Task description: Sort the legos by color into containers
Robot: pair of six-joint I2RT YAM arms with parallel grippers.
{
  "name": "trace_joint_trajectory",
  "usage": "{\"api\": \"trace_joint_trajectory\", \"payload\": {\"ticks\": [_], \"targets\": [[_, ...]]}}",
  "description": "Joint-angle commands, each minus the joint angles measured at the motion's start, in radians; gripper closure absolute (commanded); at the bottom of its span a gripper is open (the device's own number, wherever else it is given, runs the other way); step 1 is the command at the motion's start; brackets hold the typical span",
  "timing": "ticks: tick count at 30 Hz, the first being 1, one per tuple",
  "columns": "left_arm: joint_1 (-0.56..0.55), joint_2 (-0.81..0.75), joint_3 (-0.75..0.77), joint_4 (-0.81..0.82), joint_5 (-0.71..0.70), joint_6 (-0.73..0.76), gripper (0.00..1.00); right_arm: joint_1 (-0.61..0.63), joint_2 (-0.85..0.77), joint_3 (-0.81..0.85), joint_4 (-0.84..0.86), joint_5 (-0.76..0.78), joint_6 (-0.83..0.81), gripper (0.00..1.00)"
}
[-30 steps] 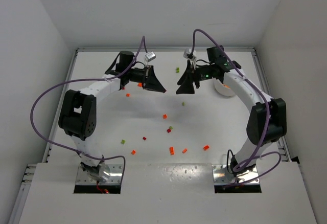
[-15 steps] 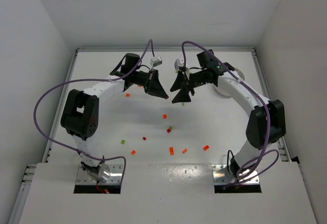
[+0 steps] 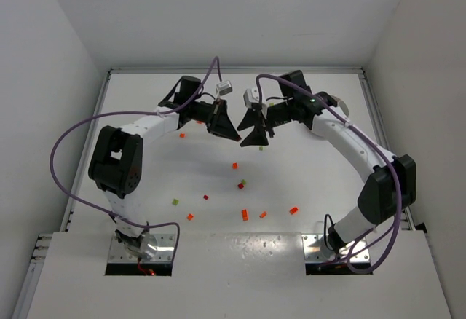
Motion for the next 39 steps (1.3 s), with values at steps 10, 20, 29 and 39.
{"api": "trace_joint_trajectory", "payload": {"ticks": [10,20,29,39], "targets": [[-0.029,0.007,0.037,0.007,0.092,0.028,1.0,0.026,-0.023,-0.056,0.074,0.067,-0.045,0.44],[-0.038,-0.002,0.046,-0.002,0.092,0.037,1.0,0.035,-0.023,-0.076,0.133,0.111,-0.008,0.7],[-0.029,-0.002,0.056,-0.021,0.072,0.037,0.47,0.044,-0.032,-0.104,0.143,0.2,-0.008,0.95],[0.152,-0.027,0.102,-0.143,-0.259,0.155,0.0,-0.101,-0.107,-0.184,0.182,0.43,0.211,1.0]]}}
